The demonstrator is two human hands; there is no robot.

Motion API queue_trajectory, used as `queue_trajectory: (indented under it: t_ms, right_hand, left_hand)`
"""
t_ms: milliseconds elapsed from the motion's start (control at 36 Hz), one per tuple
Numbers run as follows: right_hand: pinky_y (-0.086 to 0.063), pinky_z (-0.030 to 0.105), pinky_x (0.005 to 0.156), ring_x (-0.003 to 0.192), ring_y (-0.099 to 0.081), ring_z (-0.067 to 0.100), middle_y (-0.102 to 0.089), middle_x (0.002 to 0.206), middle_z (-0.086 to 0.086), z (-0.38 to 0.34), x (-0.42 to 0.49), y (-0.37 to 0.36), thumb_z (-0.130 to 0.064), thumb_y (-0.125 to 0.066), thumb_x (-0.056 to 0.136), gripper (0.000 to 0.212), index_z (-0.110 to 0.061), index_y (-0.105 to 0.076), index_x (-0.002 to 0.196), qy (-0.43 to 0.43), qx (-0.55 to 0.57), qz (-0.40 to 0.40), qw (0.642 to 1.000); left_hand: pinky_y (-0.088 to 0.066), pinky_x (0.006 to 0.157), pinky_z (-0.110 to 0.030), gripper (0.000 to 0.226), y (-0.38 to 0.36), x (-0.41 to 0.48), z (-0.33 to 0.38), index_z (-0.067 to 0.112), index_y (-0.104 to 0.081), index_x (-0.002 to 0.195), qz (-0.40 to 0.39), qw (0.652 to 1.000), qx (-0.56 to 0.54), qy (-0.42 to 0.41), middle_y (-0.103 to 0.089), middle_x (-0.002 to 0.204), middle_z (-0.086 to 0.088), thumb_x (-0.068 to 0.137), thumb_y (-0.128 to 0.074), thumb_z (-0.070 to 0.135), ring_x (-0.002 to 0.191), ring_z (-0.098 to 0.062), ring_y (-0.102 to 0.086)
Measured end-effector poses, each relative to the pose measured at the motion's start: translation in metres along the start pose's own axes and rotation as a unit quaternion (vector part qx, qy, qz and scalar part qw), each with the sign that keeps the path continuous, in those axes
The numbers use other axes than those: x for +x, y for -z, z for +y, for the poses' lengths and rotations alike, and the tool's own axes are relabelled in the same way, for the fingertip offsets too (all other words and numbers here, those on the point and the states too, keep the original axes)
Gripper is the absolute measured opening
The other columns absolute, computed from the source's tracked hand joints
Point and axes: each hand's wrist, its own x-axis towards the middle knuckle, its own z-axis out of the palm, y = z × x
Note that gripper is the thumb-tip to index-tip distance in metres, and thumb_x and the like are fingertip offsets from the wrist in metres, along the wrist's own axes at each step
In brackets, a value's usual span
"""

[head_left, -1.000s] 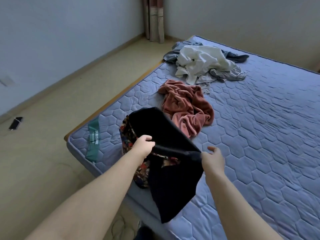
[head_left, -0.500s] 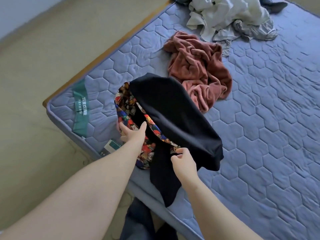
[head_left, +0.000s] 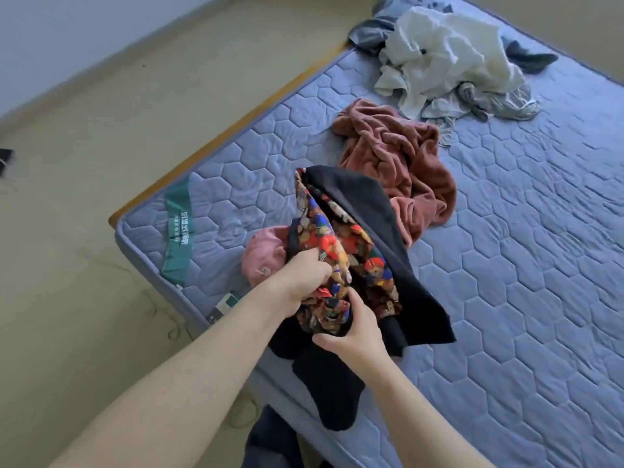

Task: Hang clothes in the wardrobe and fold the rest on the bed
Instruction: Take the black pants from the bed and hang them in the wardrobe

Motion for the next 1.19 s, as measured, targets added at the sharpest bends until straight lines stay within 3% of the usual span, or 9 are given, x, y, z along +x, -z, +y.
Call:
queue_trajectory:
  t_ms: [139, 306, 389, 472, 583, 889, 1028, 1111, 1195]
  right_hand:
    - [-0.050, 0.032, 0.087, 0.098, -0.061, 0.012, -0.064, 0.103, -0.007, -0.040, -0.011, 0.035, -0.034, -0.070, 0.078, 0.015, -0.037, -0.060, 0.089, 0.076, 0.155, 0.093, 0.981]
    - [-0.050, 0.032, 0.081, 0.083, -0.062, 0.012, -0.067, 0.085, -0.007, -0.095, -0.037, 0.101, -0.012, -0.056, 0.093, 0.022, -0.029, -0.062, 0.081, 0.116, 0.399, 0.153, 0.896]
    - [-0.049, 0.042, 0.096, 0.101, -0.062, 0.017, -0.067, 0.105, -0.003, -0.108, -0.050, 0.133, -0.022, -0.062, 0.089, 0.010, -0.028, -0.063, 0.097, 0.131, 0.442, 0.214, 0.861]
    - [-0.053, 0.037, 0.090, 0.103, -0.063, 0.021, -0.066, 0.113, 0.005, -0.110, -0.064, 0.161, -0.030, -0.065, 0.087, 0.034, -0.014, -0.060, 0.117, 0.130, 0.467, 0.240, 0.841]
    - [-0.054, 0.037, 0.084, 0.082, -0.062, 0.018, -0.061, 0.085, -0.001, -0.093, -0.081, 0.178, -0.030, -0.061, 0.090, 0.019, -0.012, -0.058, 0.085, 0.132, 0.443, 0.221, 0.859]
    - [-0.046, 0.032, 0.076, 0.111, -0.051, 0.022, -0.044, 0.135, -0.001, 0.000, -0.053, 0.121, -0.025, -0.057, 0.092, 0.061, -0.032, -0.026, 0.145, -0.003, 0.423, 0.165, 0.891]
    - [-0.045, 0.038, 0.085, 0.104, -0.053, 0.026, -0.045, 0.133, 0.006, 0.024, -0.032, 0.080, -0.019, -0.052, 0.095, 0.057, -0.028, -0.027, 0.145, -0.096, 0.363, 0.129, 0.918]
    - [-0.043, 0.049, 0.098, 0.121, -0.048, 0.041, -0.042, 0.135, 0.021, 0.035, -0.025, 0.060, -0.013, -0.048, 0.096, 0.056, -0.022, -0.025, 0.146, -0.147, 0.331, 0.092, 0.927]
    - [-0.041, 0.050, 0.100, 0.120, -0.048, 0.042, -0.049, 0.126, 0.017, 0.044, -0.025, 0.046, -0.012, -0.046, 0.096, 0.053, -0.018, -0.027, 0.145, -0.176, 0.307, 0.086, 0.931]
  left_hand:
    - [-0.048, 0.067, -0.025, 0.032, -0.017, -0.041, 0.071, 0.009, -0.061, 0.086, -0.137, 0.983, -0.042, -0.115, -0.061, 0.076, -0.008, 0.073, -0.036, -0.006, 0.073, -0.018, -0.056]
    - [-0.049, 0.071, -0.013, 0.030, -0.030, -0.068, 0.127, 0.015, -0.063, 0.102, -0.067, 0.946, -0.037, -0.317, -0.065, 0.088, 0.002, 0.092, -0.041, -0.004, 0.079, -0.003, -0.062]
    - [-0.046, 0.078, -0.009, 0.039, -0.031, -0.063, 0.126, 0.010, -0.059, 0.110, 0.015, 0.937, 0.002, -0.350, -0.061, 0.092, 0.002, 0.090, -0.036, -0.014, 0.079, 0.008, -0.058]
    - [-0.046, 0.077, -0.019, 0.050, -0.033, -0.047, 0.106, 0.019, -0.056, 0.116, 0.056, 0.948, 0.085, -0.303, -0.058, 0.106, -0.009, 0.086, -0.036, -0.014, 0.092, -0.013, -0.054]
    - [-0.041, 0.061, -0.020, 0.049, -0.045, -0.036, 0.074, 0.016, -0.053, 0.127, 0.067, 0.966, 0.135, -0.209, -0.055, 0.115, -0.009, 0.088, -0.037, -0.009, 0.091, -0.016, -0.050]
    - [-0.040, 0.062, -0.023, 0.036, -0.033, 0.005, -0.014, 0.013, -0.059, 0.116, 0.130, 0.972, 0.190, -0.053, -0.058, 0.098, -0.008, 0.088, -0.042, -0.001, 0.082, -0.019, -0.052]
    - [-0.023, 0.110, -0.045, 0.054, -0.010, 0.020, -0.080, 0.025, -0.033, 0.138, 0.156, 0.818, 0.550, 0.060, -0.023, 0.151, -0.011, 0.088, -0.049, 0.036, 0.139, -0.033, -0.019]
    - [-0.024, 0.111, -0.046, 0.080, -0.002, 0.032, -0.106, 0.021, -0.011, 0.148, 0.110, 0.844, 0.502, 0.152, -0.018, 0.152, -0.013, 0.086, -0.053, 0.050, 0.140, -0.036, -0.017]
    - [-0.036, 0.104, -0.042, 0.058, -0.004, 0.039, -0.113, 0.017, -0.034, 0.137, 0.068, 0.856, 0.487, 0.156, -0.045, 0.137, -0.013, 0.087, -0.052, 0.041, 0.126, -0.034, -0.042]
